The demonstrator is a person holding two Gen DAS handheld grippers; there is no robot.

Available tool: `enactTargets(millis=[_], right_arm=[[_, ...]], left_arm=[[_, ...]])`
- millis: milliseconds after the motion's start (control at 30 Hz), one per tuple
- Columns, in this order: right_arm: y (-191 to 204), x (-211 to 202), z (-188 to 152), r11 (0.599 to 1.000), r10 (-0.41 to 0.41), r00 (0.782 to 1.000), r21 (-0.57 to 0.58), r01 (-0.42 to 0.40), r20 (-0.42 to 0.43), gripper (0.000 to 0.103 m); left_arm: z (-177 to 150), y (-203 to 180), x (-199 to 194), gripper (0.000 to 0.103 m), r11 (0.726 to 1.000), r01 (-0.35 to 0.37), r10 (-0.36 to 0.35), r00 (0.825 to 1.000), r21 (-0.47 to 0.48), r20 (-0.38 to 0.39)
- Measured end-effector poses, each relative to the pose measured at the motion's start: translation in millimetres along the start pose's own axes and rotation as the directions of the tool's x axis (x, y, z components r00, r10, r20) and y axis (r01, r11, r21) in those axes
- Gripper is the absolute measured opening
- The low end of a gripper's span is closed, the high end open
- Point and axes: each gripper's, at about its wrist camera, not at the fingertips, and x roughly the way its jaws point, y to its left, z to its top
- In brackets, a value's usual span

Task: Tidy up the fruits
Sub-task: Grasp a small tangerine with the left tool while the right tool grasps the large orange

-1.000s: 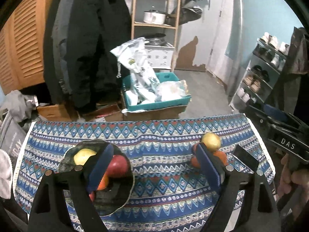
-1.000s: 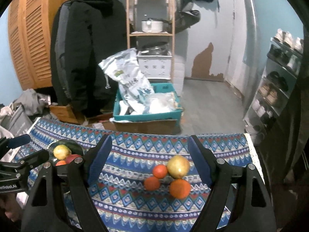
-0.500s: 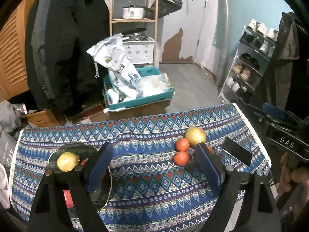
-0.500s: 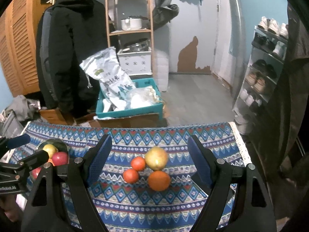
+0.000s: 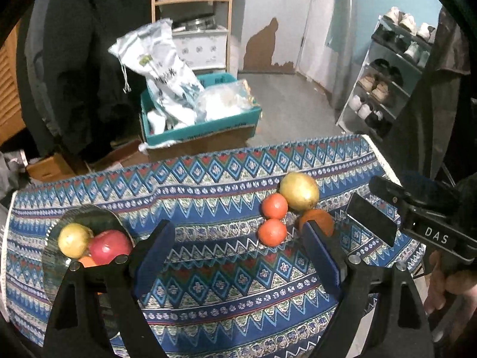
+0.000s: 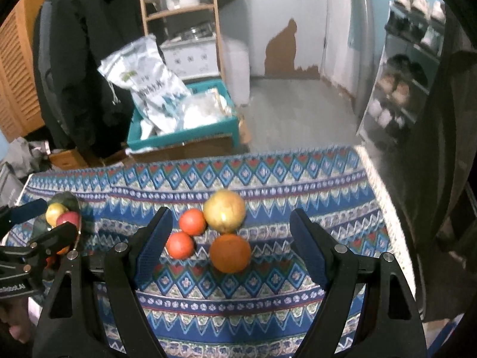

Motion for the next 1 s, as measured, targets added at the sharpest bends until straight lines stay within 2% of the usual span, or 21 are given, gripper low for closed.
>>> enactTargets(millis=[300, 633, 1000], right_arm=[[-3.0, 49.3, -16.5, 1.0, -0.014, 0.992, -0.017, 0.012, -0.122, 0.081], [-1.1, 113.7, -44.3, 0.999, -0.028, 0.96, -0.052, 0.014, -0.279, 0.081], [-0.5, 154.3, -67.7, 0.999, 0.007, 0.938, -0.04, -0.023, -0.346, 0.081]], left_arm=[[-8.3, -0.3, 43.8, 0.088, 1.0, 0.007, -0.009, 0.996, -0.028, -0.085], [-19.8, 3.6, 91.8, 0.088, 0.999, -0.009, 0.002, 0.986, -0.045, -0.167], [-24.8, 4.3, 119.1, 0.088, 0.999, -0.005, -0.005, 0.978, -0.047, -0.21]])
